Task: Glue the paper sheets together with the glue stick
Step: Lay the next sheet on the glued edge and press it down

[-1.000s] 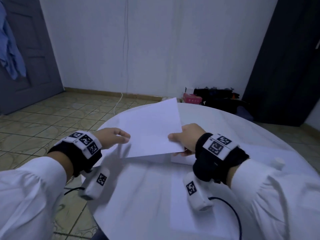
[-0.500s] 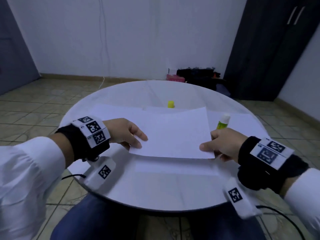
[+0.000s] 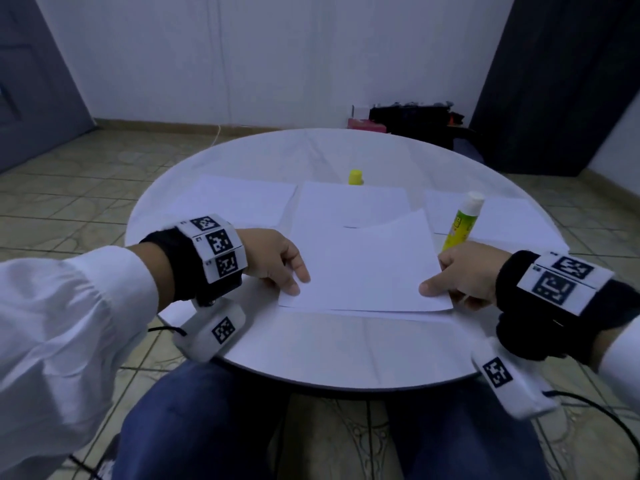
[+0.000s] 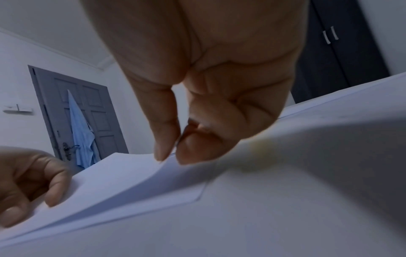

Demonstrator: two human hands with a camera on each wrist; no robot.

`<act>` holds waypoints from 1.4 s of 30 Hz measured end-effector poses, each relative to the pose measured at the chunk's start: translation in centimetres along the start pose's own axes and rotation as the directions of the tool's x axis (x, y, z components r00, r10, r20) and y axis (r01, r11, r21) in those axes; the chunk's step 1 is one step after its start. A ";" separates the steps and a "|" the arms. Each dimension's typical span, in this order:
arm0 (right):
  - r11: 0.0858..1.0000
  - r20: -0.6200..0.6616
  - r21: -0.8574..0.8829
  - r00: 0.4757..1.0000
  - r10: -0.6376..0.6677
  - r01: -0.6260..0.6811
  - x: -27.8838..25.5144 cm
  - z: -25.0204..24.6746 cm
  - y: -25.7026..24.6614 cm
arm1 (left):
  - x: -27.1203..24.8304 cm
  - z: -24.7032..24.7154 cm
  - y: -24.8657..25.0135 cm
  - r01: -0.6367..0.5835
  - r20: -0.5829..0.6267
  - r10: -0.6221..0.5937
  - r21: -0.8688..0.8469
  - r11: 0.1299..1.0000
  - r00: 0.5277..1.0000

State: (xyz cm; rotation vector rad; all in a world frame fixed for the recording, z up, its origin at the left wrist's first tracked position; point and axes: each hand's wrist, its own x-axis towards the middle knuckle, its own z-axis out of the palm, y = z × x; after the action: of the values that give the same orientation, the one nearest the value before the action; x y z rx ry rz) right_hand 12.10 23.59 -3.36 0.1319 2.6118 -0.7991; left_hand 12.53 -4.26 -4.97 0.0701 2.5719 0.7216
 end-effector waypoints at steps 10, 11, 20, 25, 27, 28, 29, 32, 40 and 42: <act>1.000 0.034 0.014 0.999 0.028 -0.028 0.3 0.4 0.0 | -0.1 0.0 -0.2 -0.006 -0.011 0.007 0.077 0.997 1.000; 1.000 0.034 0.012 0.999 0.028 -0.029 0.4 0.4 0.0 | -0.2 0.0 -0.2 -0.006 -0.009 0.007 0.083 0.997 1.000; 0.999 0.028 -0.004 0.999 0.037 -0.036 0.5 0.6 -0.2 | -0.3 0.0 -0.1 -0.002 -0.013 0.003 0.102 0.995 1.000; 0.999 0.028 -0.020 0.999 0.043 -0.042 0.6 0.6 -0.2 | -0.4 0.0 -0.1 -0.011 -0.011 0.012 0.101 0.995 1.000; 0.999 0.028 -0.024 0.999 0.041 -0.040 0.6 0.7 -0.1 | -0.4 0.0 -0.1 -0.012 -0.008 0.013 0.110 0.994 1.000; 0.999 0.027 -0.025 0.999 0.039 -0.038 0.6 0.7 -0.1 | -0.4 0.0 0.0 -0.013 -0.007 0.014 0.113 0.994 1.000; 0.999 0.024 -0.026 0.999 0.036 -0.036 0.6 0.7 -0.1 | -0.4 0.1 0.0 -0.014 -0.007 0.014 0.113 0.993 1.000; 0.999 0.016 -0.028 0.999 0.031 -0.031 0.8 0.7 0.1 | -0.4 0.1 0.1 -0.013 -0.018 0.016 0.122 0.992 1.000; 0.999 0.016 -0.036 1.000 0.013 -0.013 1.1 0.7 0.2 | -0.4 0.1 0.2 -0.003 -0.022 0.006 0.124 0.992 1.000; 0.999 0.014 -0.040 1.000 0.014 -0.013 1.2 0.7 0.3 | -0.5 0.1 0.2 0.003 -0.024 0.000 0.125 0.992 1.000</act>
State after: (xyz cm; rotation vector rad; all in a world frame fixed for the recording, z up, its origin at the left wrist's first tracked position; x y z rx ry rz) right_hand 11.29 23.39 -4.50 0.1315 2.6087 -0.7396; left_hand 13.01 -4.10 -4.78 0.1006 2.6378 0.5637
